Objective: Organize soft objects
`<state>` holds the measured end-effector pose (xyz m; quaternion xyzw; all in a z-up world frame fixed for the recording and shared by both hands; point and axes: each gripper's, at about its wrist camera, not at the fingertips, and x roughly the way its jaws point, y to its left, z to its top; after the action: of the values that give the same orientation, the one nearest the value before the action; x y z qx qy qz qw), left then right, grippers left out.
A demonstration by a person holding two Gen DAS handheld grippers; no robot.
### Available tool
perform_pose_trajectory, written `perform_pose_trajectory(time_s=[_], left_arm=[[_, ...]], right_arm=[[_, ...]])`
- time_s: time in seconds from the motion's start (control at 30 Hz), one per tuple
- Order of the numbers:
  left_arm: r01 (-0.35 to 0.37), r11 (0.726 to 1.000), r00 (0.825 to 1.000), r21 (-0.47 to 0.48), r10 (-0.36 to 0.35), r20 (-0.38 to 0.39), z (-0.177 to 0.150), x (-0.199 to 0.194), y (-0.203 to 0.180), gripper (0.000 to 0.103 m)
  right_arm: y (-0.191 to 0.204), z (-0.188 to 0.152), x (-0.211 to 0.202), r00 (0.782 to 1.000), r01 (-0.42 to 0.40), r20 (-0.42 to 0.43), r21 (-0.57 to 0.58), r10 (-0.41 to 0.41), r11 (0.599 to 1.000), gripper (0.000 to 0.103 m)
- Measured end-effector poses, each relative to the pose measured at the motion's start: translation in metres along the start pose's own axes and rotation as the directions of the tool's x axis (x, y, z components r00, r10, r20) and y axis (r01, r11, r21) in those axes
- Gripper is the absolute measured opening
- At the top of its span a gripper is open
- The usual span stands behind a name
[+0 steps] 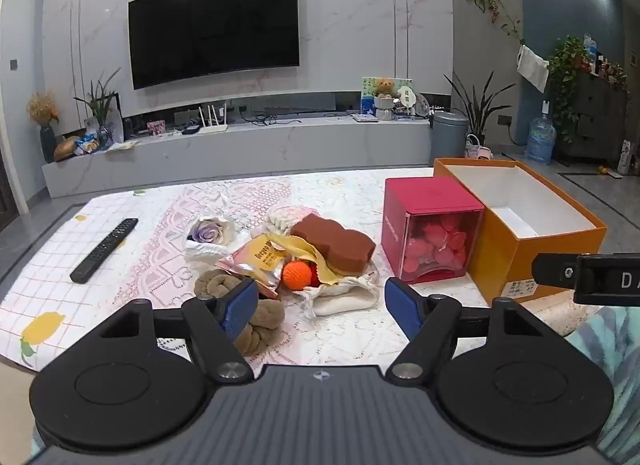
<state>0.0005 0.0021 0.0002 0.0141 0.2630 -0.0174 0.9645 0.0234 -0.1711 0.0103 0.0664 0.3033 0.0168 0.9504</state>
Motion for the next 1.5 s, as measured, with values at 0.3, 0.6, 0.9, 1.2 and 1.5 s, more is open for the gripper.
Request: perform_pose_trajectory(time_s=[0.3, 0.6, 0.9, 1.2, 1.5], left_arm=[[0.003, 1.000, 1.000, -0.006, -0.004, -0.024, -0.002, 0.001, -0.001, 0.083], [-0.003, 1.000, 1.000, -0.017, 0.002, -0.025, -0.004, -0.003, 0.000, 0.083], [0.003, 1.000, 1.000, -0.019, -0.004, -0.024, -0.003, -0.002, 0.002, 0.083], [-0.001, 1.000, 1.000, -0.019, 0.000, -0.024, -0.003, -0.002, 0.002, 0.082], [-0.005, 1.000, 1.000, -0.027, 0.005, -0.026, -0.003, -0.003, 0.003, 0.082]], right_arm=[[0.000, -0.002, -0.001, 1.000, -0.009, -0.010, 0.003, 0.009, 1.000, 0.100], [0.000, -0.002, 0.001, 1.000, -0.007, -0.019, 0.002, 0.007, 1.000, 0.100], [0.000, -0.002, 0.001, 1.000, -0.003, -0.016, 0.000, 0.003, 1.000, 0.100], [0.000, -0.004, 0.000, 1.000, -0.002, -0.017, -0.002, 0.002, 1.000, 0.100], [0.001, -0.005, 0.000, 1.000, -0.004, -0.018, -0.004, 0.003, 1.000, 0.100]])
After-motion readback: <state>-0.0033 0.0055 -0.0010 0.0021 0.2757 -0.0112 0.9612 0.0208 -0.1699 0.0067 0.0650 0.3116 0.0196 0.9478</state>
